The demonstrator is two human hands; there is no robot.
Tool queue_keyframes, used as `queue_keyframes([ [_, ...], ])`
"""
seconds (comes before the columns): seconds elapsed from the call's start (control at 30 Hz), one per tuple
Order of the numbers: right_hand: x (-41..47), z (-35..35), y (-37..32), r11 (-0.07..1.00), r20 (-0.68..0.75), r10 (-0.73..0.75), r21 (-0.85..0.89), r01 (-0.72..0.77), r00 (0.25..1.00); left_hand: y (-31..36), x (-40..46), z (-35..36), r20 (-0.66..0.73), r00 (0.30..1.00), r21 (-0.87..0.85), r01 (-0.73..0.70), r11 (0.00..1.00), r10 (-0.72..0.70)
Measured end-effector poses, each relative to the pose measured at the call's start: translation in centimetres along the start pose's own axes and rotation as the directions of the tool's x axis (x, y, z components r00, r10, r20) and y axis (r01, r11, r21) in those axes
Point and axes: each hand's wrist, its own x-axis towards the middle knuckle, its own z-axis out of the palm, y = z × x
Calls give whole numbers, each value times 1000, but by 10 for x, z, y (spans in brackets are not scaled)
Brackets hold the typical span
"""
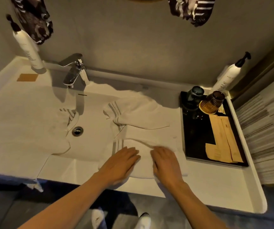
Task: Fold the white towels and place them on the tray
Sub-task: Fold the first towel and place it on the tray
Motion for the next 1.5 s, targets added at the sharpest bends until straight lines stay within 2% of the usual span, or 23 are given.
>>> queue_keyframes([
  [0.07,3,1,13,983,8,126,-138,-124,992,-7,-3,5,24,994,26,102,994,-103],
  [0.13,0,-3,23,956,22,186,-233,-176,982,-11,-9,6,21,981,58,193,980,-194],
  [0.2,-4,-3,25,943,55,228,-262,-206,972,-12,-20,6,-4,919,44,394,918,-395],
  [0.23,-5,-3,24,940,60,234,-267,-210,970,-13,-23,3,-26,835,15,550,835,-549],
  [0.27,-5,-4,22,940,60,239,-266,-216,969,-14,-26,1,-24,714,-16,699,715,-699],
  [0.3,-5,-5,21,942,66,242,-254,-218,968,-15,-29,-3,-2,607,-37,794,607,-795],
  [0.33,-5,-9,19,944,65,245,-245,-222,967,-17,-30,-7,33,551,-79,833,547,-834],
  [0.4,-7,-18,14,943,65,238,-256,-215,969,-19,-25,-19,132,547,-332,810,483,-827],
  [0.47,-9,-23,12,940,83,199,-297,-166,976,-16,-13,-34,177,557,-648,686,330,-811],
  [0.5,-10,-23,13,940,93,188,-306,-152,978,-15,-7,-43,168,549,-739,620,264,-819],
  [0.6,-10,-22,12,931,99,255,-295,-217,962,-14,-6,-65,142,501,-856,495,148,-854],
  [0.67,-13,-24,4,921,115,306,-289,-262,945,-16,-21,-72,163,492,-849,512,133,-855],
  [0.73,-21,-25,-6,915,164,331,-297,-273,929,-13,-39,-69,199,506,-760,620,194,-839],
  [0.83,-26,-23,-11,890,231,405,-320,-323,885,-6,-55,-49,180,603,-533,724,438,-777],
  [0.93,-18,-29,-9,811,236,560,-349,-469,794,6,-54,-33,-55,711,-254,670,698,-701],
  [0.97,-15,-30,-9,813,249,556,-362,-457,793,11,-51,-30,-123,744,-142,642,754,-657],
  [1.0,-13,-31,-11,852,242,486,-346,-393,840,19,-46,-27,-162,774,-43,614,788,-612],
  [1.07,-15,-23,-25,961,207,198,-235,-148,958,34,-34,-19,-173,858,92,503,859,-484],
  [1.1,-18,-14,-30,982,195,97,-176,-62,976,42,-27,-12,-141,917,118,391,913,-374],
  [1.13,-21,-4,-33,991,182,69,-125,-46,981,49,-21,-3,-94,961,109,268,957,-259],
  [1.2,-34,8,-32,987,220,158,-77,-144,963,58,-12,14,-8,988,50,155,987,-155],
  [1.37,-65,11,1,979,183,185,-122,-165,965,48,-19,30,60,972,132,218,967,-227],
  [1.5,-65,14,3,971,175,224,-123,-204,959,37,-28,27,56,944,155,312,937,-324],
])
